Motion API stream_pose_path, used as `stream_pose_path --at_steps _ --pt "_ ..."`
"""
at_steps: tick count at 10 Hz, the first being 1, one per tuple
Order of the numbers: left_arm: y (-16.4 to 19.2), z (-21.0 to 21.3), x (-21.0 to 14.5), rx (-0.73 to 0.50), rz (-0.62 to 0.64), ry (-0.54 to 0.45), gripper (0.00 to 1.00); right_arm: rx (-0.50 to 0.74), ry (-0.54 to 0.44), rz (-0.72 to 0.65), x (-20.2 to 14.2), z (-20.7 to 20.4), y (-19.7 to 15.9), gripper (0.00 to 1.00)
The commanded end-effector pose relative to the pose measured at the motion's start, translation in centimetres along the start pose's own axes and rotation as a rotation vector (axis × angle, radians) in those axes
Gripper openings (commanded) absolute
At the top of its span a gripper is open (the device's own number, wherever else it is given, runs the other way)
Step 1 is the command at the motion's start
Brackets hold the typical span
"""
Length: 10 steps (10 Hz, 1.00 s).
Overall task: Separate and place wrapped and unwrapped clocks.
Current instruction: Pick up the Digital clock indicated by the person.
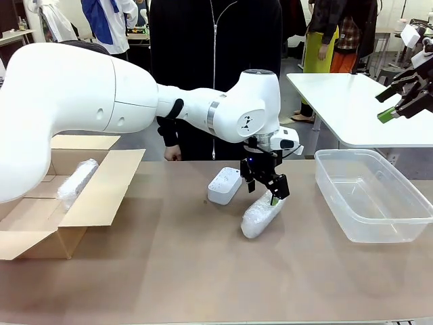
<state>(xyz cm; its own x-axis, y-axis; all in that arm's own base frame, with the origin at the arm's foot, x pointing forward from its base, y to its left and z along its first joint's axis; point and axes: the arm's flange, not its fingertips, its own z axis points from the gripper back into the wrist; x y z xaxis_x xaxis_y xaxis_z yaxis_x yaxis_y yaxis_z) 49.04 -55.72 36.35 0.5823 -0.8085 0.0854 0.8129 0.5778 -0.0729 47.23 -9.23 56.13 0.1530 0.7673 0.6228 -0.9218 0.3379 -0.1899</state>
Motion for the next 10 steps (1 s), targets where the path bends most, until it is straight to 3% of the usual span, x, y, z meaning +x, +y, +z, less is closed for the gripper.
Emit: stream_pose_path --at_steps 1,10 --pt "-0.7 0.6 0.4 0.071 -0.004 0.014 1.0 0.005 -0.016 0.0 -0.1 -0.1 0.0 1.0" --pt "-1.7 1.6 0.3 0.127 -0.023 0.006 1.0 0.005 -0.016 0.0 -0.1 -0.1 0.0 1.0"
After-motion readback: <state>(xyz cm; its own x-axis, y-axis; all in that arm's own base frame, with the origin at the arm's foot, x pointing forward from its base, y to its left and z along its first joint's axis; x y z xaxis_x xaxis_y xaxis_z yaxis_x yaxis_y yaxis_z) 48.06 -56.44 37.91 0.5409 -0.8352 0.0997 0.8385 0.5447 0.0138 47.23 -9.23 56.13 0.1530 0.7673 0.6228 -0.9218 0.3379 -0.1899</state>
